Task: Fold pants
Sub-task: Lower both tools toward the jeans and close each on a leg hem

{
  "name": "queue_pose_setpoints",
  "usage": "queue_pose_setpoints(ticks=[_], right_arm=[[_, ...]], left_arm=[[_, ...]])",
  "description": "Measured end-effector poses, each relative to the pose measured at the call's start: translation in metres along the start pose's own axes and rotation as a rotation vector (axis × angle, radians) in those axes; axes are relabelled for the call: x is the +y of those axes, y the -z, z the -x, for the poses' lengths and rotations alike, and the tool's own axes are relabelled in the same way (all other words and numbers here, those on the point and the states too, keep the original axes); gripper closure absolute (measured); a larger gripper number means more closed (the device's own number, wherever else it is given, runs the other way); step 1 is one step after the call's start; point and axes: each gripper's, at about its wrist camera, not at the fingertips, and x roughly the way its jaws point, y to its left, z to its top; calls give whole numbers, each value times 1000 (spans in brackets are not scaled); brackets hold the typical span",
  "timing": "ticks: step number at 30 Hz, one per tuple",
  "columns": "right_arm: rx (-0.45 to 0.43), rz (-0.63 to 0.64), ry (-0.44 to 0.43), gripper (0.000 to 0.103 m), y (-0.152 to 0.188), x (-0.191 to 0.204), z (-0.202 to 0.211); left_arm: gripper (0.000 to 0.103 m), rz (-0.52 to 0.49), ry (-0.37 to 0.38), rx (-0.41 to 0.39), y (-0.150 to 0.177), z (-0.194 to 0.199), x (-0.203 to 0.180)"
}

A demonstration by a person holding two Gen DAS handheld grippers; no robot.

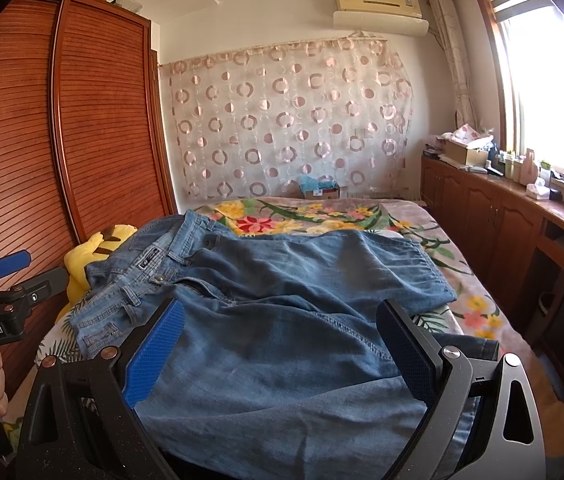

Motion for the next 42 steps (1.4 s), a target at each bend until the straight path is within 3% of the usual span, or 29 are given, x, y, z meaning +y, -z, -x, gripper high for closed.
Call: queue_pose_setpoints(ticks=[22, 40, 42], right_arm=[[92, 25, 22, 9, 10, -20, -13], [156, -2, 106, 14, 13, -53, -7], [164, -2, 106, 14, 14, -51, -5]], left_arm=[[0, 22, 3, 121, 42, -47, 35], [1, 23, -117, 203, 55, -93, 113], [5, 26, -115, 218, 57, -100, 121]])
